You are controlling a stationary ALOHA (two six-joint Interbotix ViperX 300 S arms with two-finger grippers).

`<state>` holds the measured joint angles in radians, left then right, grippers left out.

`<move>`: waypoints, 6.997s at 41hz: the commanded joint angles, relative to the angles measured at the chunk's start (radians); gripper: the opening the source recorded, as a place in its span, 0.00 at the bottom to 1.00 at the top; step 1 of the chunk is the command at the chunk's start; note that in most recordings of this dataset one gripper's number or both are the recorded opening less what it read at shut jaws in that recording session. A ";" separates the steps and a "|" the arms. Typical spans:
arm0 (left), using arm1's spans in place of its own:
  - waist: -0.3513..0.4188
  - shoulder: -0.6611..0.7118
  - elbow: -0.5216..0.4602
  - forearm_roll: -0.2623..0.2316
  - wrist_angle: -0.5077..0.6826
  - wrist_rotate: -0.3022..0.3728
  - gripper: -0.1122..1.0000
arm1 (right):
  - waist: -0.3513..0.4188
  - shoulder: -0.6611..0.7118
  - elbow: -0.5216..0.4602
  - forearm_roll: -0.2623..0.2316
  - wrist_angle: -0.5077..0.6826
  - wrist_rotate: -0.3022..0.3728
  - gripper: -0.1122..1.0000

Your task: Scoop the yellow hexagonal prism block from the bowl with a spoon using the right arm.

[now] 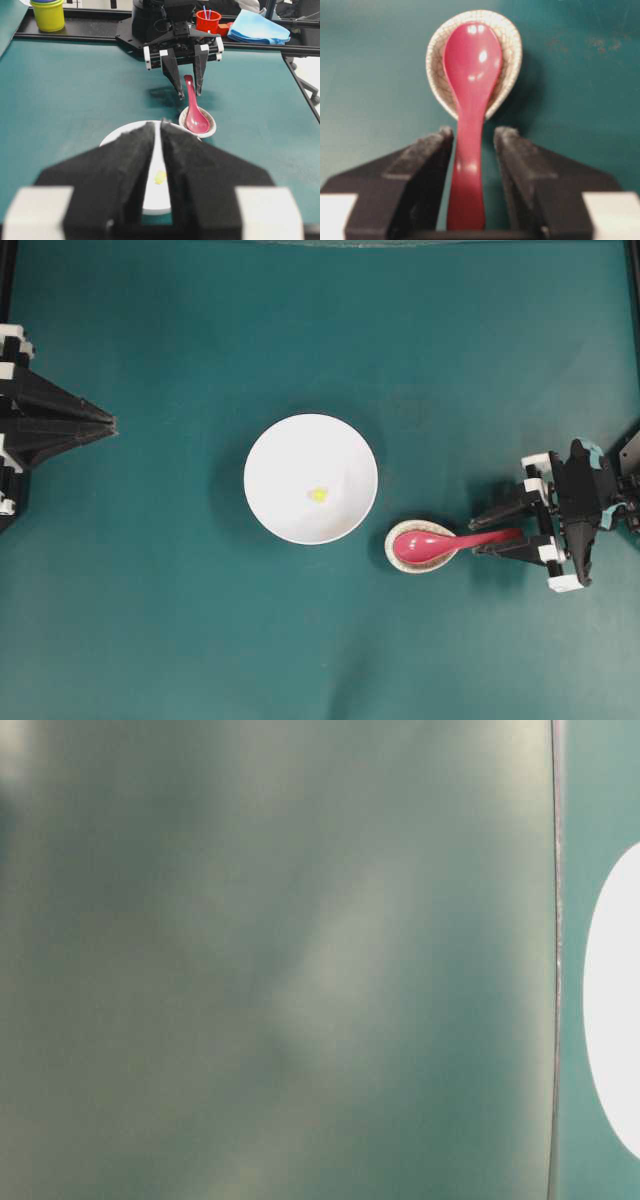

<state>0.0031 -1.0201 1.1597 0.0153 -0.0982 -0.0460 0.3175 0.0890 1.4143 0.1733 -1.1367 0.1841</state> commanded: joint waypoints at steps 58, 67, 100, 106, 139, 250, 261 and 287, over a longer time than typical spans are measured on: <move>0.000 0.005 -0.031 -0.002 -0.005 0.000 0.23 | -0.067 -0.344 -0.080 0.052 0.319 -0.061 0.31; 0.000 0.006 -0.029 -0.002 0.000 0.005 0.23 | -0.190 -0.531 -0.253 0.048 0.819 -0.106 0.31; 0.000 0.009 -0.029 0.002 0.000 0.025 0.23 | -0.385 -0.485 -0.692 0.023 1.611 -0.130 0.31; 0.000 0.011 -0.029 0.002 0.000 0.025 0.23 | -0.385 -0.437 -0.765 0.023 1.710 -0.120 0.31; 0.000 0.011 -0.029 0.002 0.000 0.021 0.23 | -0.414 -0.178 -1.077 0.060 2.074 -0.117 0.31; 0.000 0.011 -0.028 0.002 0.008 0.023 0.23 | -0.454 0.052 -1.212 0.123 1.994 -0.242 0.31; 0.000 0.011 -0.029 0.002 0.008 0.023 0.23 | -0.453 0.061 -1.206 0.123 1.953 -0.242 0.31; 0.000 0.011 -0.028 0.002 0.008 0.023 0.23 | -0.451 0.061 -1.163 0.127 1.805 -0.242 0.31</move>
<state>0.0031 -1.0186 1.1597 0.0153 -0.0859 -0.0230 -0.1335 0.1672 0.2562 0.2961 0.6934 -0.0583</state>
